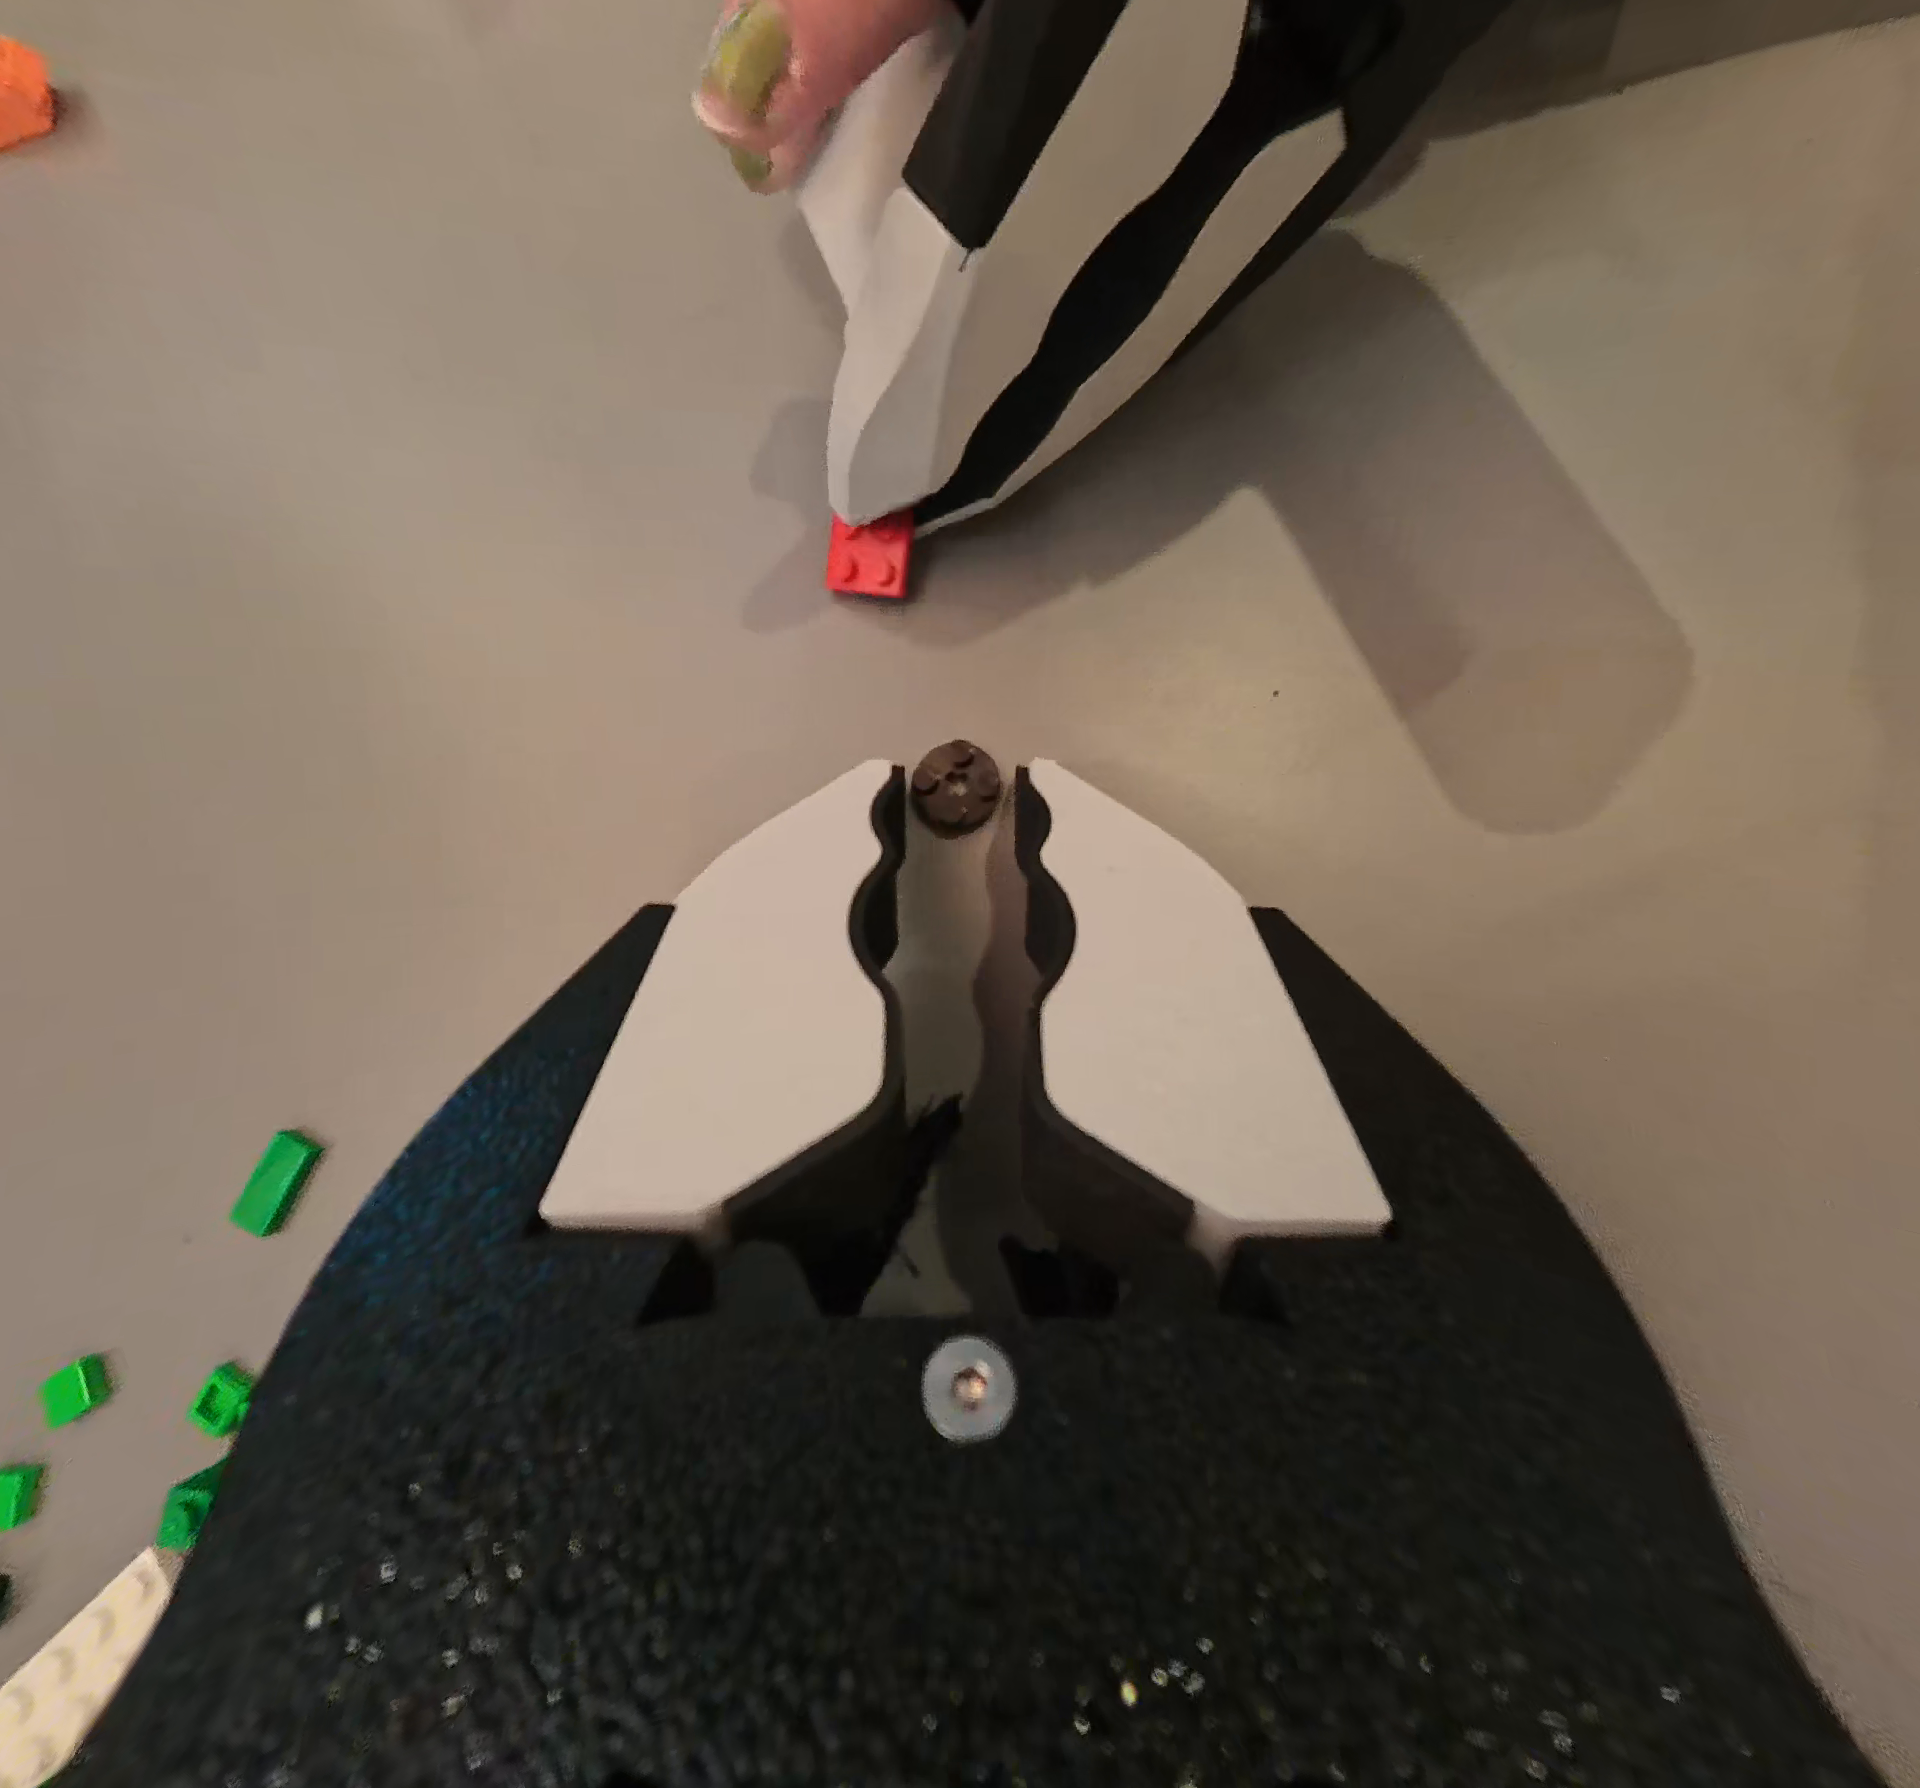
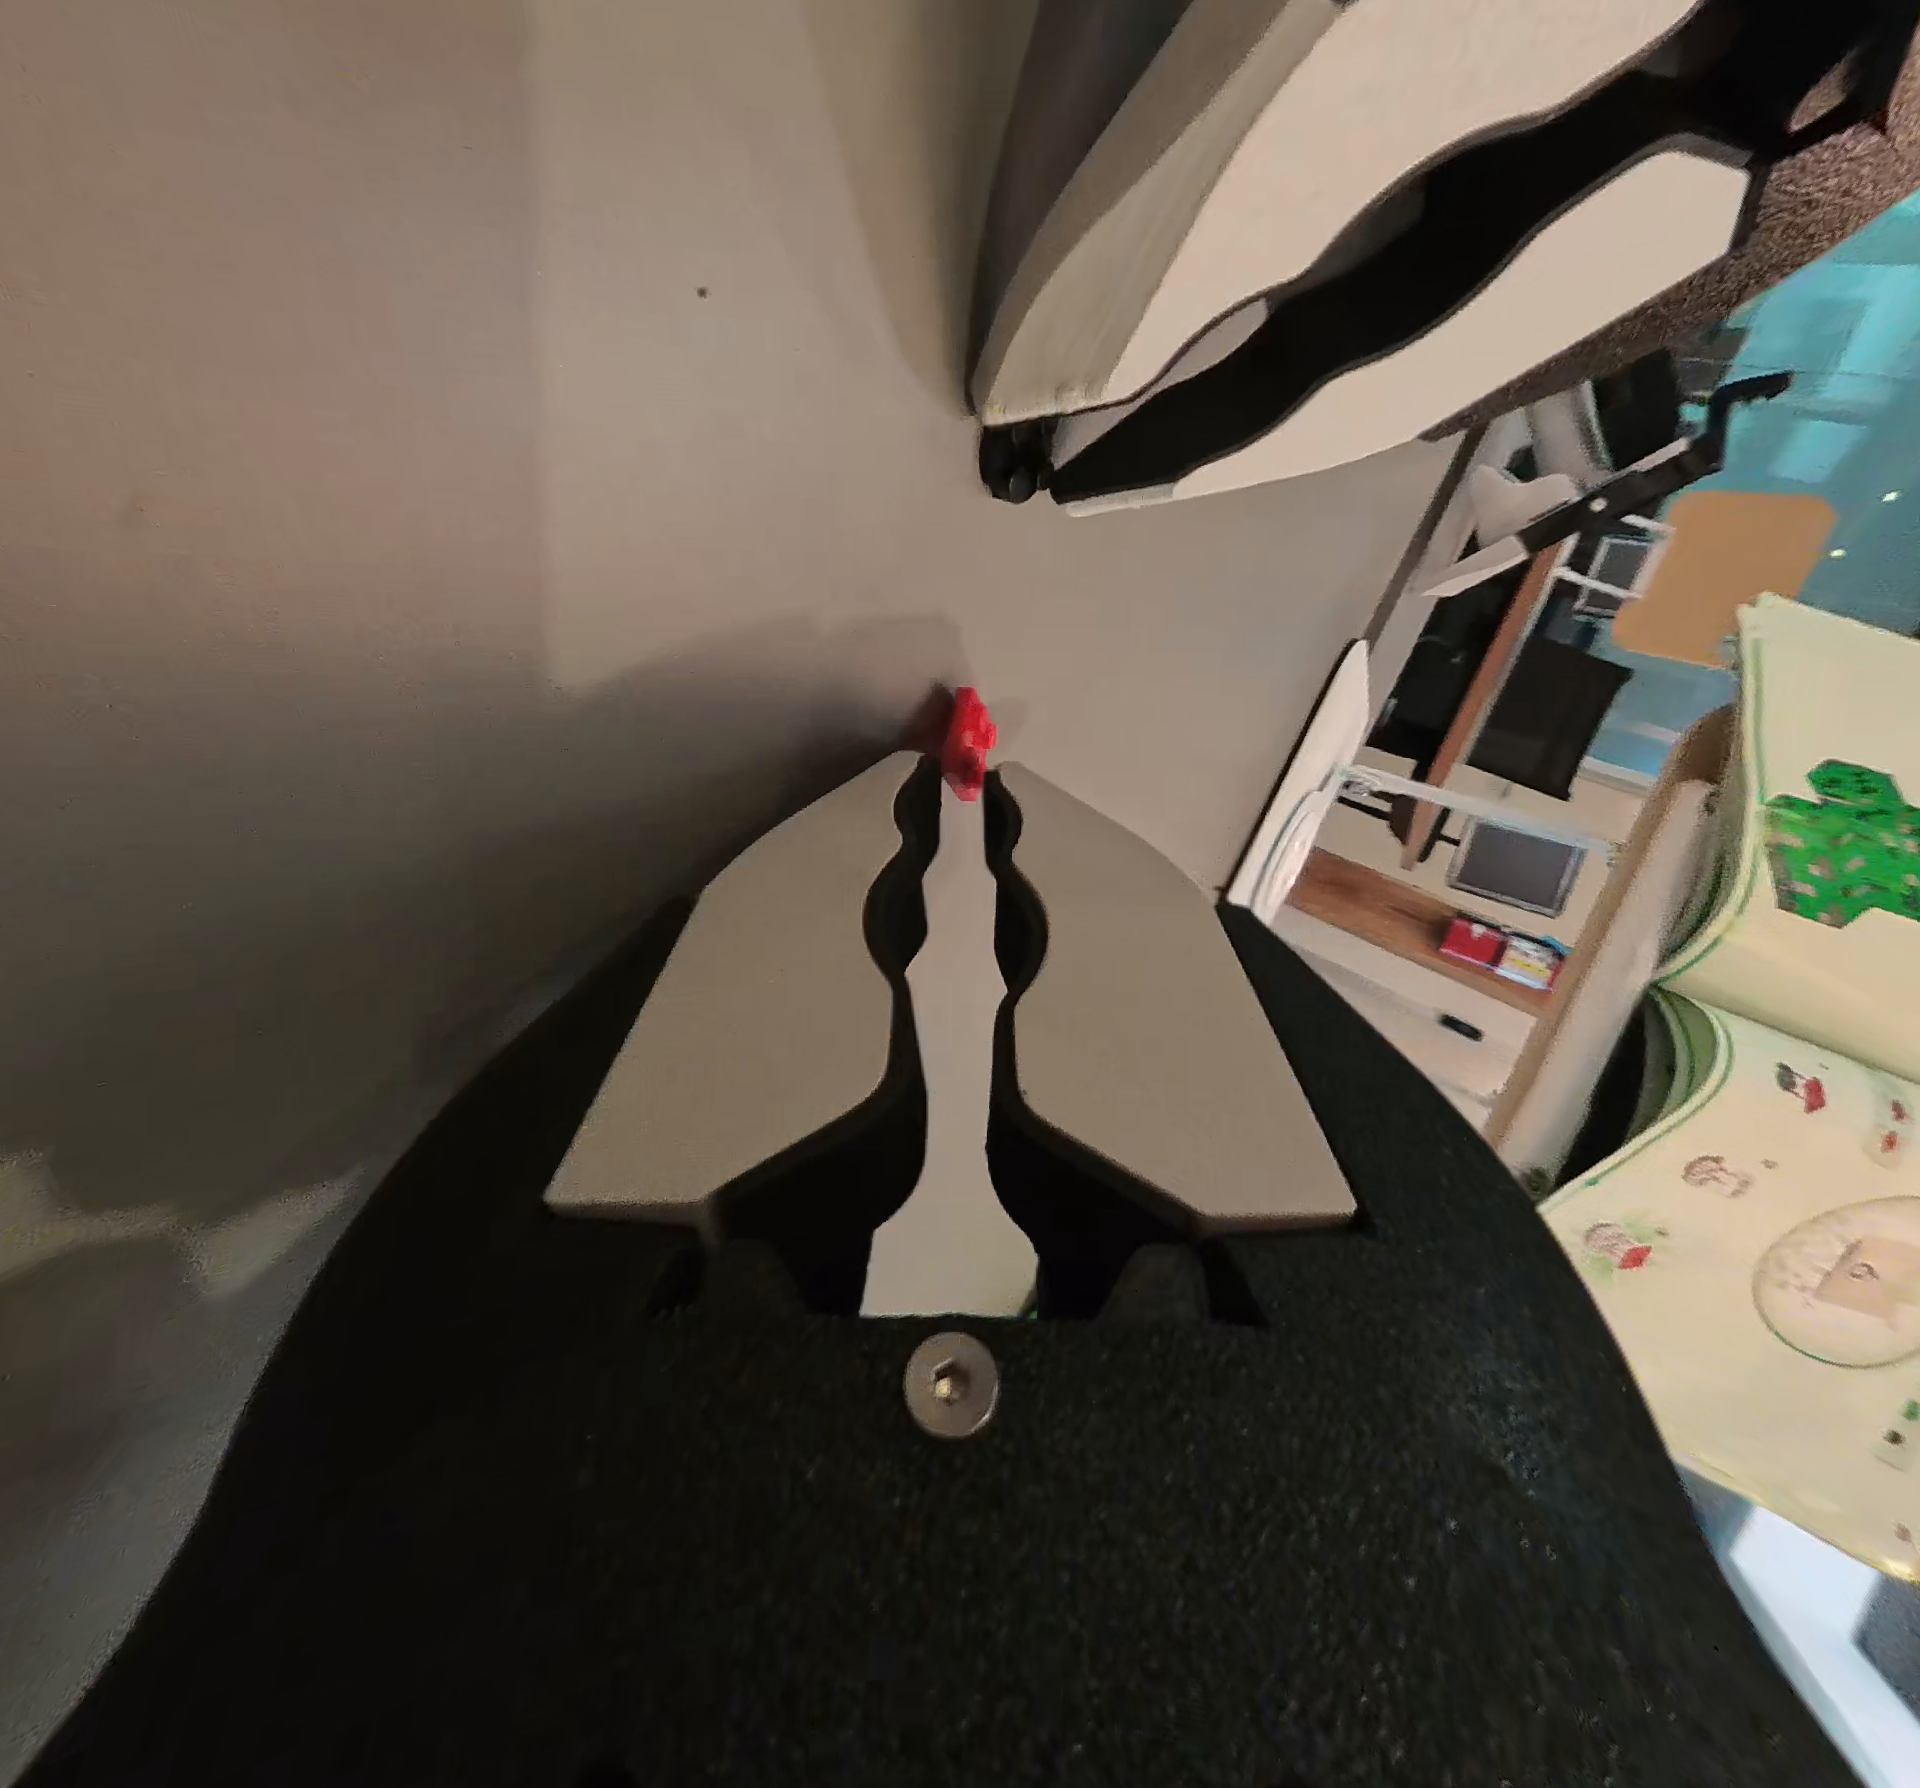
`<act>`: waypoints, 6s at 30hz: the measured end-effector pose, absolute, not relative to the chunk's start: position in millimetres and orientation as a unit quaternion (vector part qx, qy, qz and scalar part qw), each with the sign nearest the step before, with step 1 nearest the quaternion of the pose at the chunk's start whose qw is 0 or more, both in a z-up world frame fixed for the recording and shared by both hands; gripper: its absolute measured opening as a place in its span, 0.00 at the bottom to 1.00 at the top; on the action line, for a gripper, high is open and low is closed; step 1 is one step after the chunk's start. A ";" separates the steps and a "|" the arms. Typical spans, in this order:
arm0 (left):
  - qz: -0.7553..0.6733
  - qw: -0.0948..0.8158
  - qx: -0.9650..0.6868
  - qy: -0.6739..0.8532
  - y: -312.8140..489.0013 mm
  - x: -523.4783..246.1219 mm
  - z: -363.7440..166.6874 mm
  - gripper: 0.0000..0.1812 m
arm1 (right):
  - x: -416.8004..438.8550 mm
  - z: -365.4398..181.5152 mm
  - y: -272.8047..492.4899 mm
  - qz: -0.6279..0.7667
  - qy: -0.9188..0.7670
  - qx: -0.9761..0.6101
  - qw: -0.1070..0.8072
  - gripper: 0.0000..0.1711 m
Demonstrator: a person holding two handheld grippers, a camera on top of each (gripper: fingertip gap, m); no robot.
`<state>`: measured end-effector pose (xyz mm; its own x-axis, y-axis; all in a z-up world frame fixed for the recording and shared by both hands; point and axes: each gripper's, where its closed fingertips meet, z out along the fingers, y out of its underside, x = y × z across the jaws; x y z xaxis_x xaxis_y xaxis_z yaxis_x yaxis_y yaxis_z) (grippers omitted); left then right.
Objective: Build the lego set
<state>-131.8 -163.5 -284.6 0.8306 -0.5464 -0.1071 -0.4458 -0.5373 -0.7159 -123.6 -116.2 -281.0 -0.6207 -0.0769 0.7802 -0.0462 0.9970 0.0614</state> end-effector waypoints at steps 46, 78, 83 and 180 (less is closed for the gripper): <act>-0.128 0.588 -0.775 0.196 -154.6 -137.8 -224.3 0.21 | -150.2 -222.7 -148.3 0.086 -0.773 -0.013 0.628 0.02; -0.320 0.586 -0.698 0.259 -184.0 -108.7 -202.7 0.08 | -124.0 -200.8 -181.9 0.235 -0.741 0.045 0.628 0.02; -0.355 0.571 -0.693 0.258 -187.9 -106.3 -201.8 0.09 | -121.2 -200.1 -185.4 0.249 -0.741 0.050 0.622 0.02; -0.402 0.572 -0.671 0.246 -193.4 -105.7 -194.0 0.08 | -123.1 -196.3 -195.5 0.261 -0.741 0.050 0.616 0.03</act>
